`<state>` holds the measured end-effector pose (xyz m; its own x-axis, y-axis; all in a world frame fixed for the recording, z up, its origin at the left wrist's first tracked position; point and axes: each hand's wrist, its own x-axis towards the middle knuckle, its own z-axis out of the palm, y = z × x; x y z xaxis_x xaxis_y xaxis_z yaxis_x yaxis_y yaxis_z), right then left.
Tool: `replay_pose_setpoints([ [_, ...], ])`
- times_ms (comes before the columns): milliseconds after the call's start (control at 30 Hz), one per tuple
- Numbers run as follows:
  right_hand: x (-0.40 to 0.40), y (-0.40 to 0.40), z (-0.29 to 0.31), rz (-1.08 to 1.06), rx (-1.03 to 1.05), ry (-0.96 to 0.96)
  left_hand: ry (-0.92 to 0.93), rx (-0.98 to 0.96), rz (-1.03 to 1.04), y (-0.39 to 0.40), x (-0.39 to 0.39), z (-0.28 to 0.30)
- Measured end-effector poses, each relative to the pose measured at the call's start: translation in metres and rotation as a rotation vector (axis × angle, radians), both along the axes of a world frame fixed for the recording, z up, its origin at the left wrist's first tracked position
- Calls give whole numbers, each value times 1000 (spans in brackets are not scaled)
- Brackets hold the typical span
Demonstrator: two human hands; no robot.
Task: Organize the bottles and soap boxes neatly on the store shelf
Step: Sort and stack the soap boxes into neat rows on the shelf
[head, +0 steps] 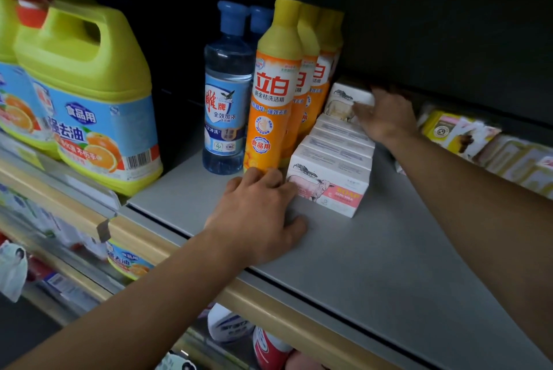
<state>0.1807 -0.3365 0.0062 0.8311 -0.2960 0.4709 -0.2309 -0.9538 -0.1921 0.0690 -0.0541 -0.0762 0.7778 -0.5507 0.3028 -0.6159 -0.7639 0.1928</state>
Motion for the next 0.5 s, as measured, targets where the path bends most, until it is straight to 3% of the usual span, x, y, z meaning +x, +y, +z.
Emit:
replay_pose_setpoints([
  [267,-8,5,11,-31,23,118,-15,2,-6,0,-1,2],
  [500,-92,24,14,119,118,-68,-19,17,-8,1,-9,10],
])
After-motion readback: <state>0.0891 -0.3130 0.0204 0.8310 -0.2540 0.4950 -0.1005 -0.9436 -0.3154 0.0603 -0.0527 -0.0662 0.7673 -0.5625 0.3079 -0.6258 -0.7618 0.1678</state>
